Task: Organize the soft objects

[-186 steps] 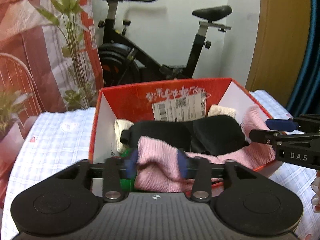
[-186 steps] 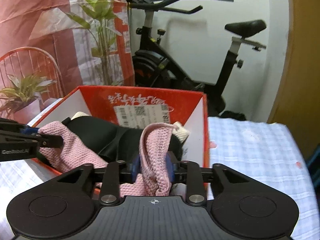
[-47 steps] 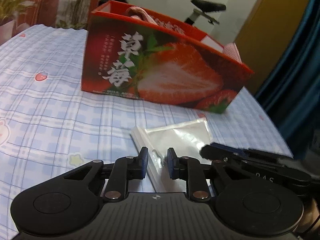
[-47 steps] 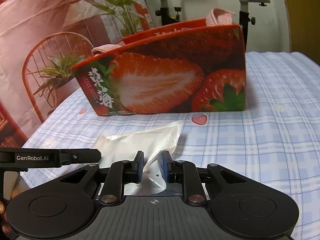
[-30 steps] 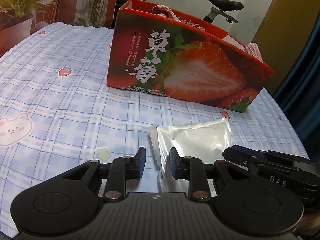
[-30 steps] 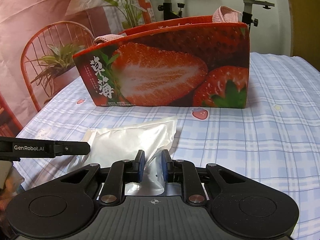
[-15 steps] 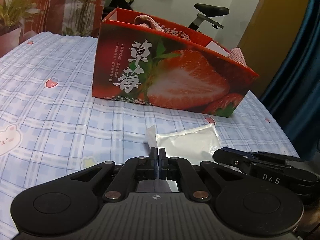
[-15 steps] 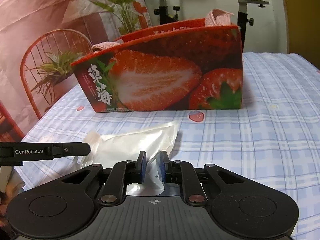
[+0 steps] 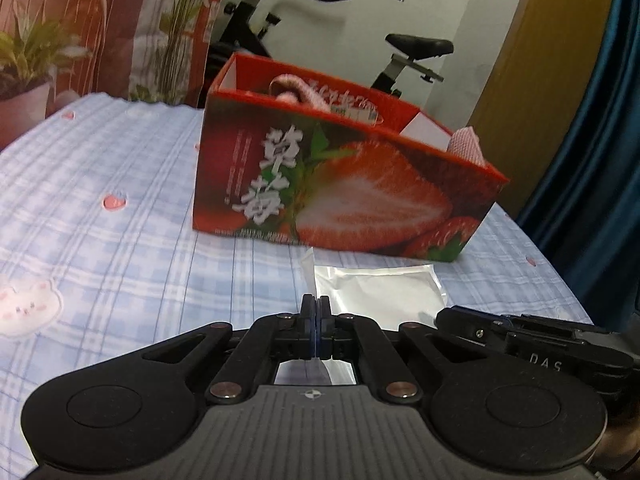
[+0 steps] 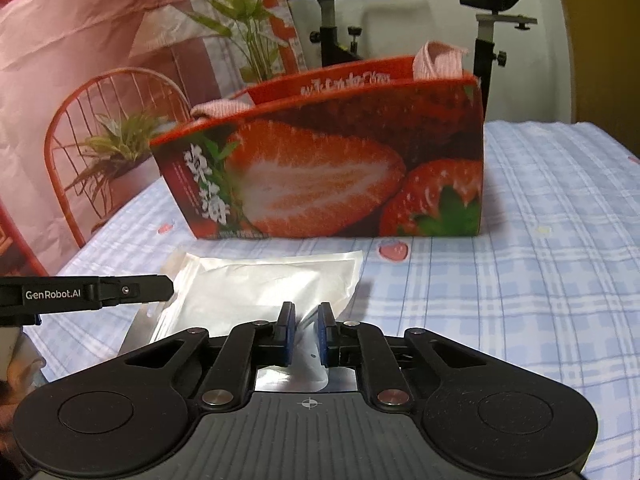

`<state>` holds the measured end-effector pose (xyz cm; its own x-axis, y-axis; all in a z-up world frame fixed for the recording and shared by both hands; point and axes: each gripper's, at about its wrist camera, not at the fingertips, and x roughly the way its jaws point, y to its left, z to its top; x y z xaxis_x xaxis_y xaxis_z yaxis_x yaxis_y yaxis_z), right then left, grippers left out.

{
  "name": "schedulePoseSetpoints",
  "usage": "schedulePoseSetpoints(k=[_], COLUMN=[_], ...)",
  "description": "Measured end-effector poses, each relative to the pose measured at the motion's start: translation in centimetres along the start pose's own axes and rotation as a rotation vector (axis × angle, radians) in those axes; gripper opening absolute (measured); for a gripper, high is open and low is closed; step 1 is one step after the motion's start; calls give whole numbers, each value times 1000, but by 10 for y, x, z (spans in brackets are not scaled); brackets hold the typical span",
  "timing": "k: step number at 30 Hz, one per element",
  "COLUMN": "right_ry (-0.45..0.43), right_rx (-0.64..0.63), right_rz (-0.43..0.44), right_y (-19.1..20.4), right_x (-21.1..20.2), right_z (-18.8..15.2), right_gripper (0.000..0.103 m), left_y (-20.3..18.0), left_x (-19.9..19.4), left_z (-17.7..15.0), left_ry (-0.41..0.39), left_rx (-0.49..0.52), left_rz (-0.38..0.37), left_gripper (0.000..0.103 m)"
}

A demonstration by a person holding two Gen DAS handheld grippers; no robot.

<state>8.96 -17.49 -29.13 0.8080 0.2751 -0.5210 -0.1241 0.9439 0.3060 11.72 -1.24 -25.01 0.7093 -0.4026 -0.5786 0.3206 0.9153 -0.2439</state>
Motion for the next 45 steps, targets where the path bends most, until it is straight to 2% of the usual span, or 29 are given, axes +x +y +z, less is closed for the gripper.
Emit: schedulePoseSetpoints(k=[5,6,9,11,16,19,21,23,25,28,29,30,32,36,41,45], right_ry=[-57,-71,-105,-118,-68,-33,0,29,46,58,61,65,87,104,94,86], right_rx=[-6,-6,-1,3,16,9,20,40,52,60,62,62,47,-88,-80,-75], right_rz=[0,-1,-7,-6,-25,-39,-51,-62,-62,-62,-59,-55,-47,-102,-89,-80], right_y=[2,2,2,1,0,-1,-2,-5,-8,-11,-11,-12,-10,4,0,-2], right_x=[-11,-13,-20,-22,-15,-11,-6,-1,1,2,2,3,7,10,10,9], right_z=[10,12,20,25,24,16,10,4,-1,-6,-7,-7,-9,-10,-11,-12], right_gripper=[9,0,0,0,0,6,14,20,22,23,24,25,25,19,15,14], left_y=[-13,-16,-26,-29,-20,-12,-5,4,16,28,29,31,28,21,15,10], left_x=[-14,-16,-20,-15,-1,3,5,7,6,1,-1,-2,-3,9,26,27], left_z=[16,20,30,33,25,16,11,7,3,-1,-2,-3,-4,-5,-9,-12], left_ry=[-70,-83,-103,-93,-42,-12,13,43,62,75,72,69,61,91,131,125], left_rx=[68,83,119,129,97,79,56,13,-41,-87,-90,-89,-75,-45,-28,-16], left_rz=[7,5,9,13,35,41,44,48,53,67,72,73,70,60,52,44], left_gripper=[1,1,1,1,1,1,1,2,3,13,21,34,48,48,46,45])
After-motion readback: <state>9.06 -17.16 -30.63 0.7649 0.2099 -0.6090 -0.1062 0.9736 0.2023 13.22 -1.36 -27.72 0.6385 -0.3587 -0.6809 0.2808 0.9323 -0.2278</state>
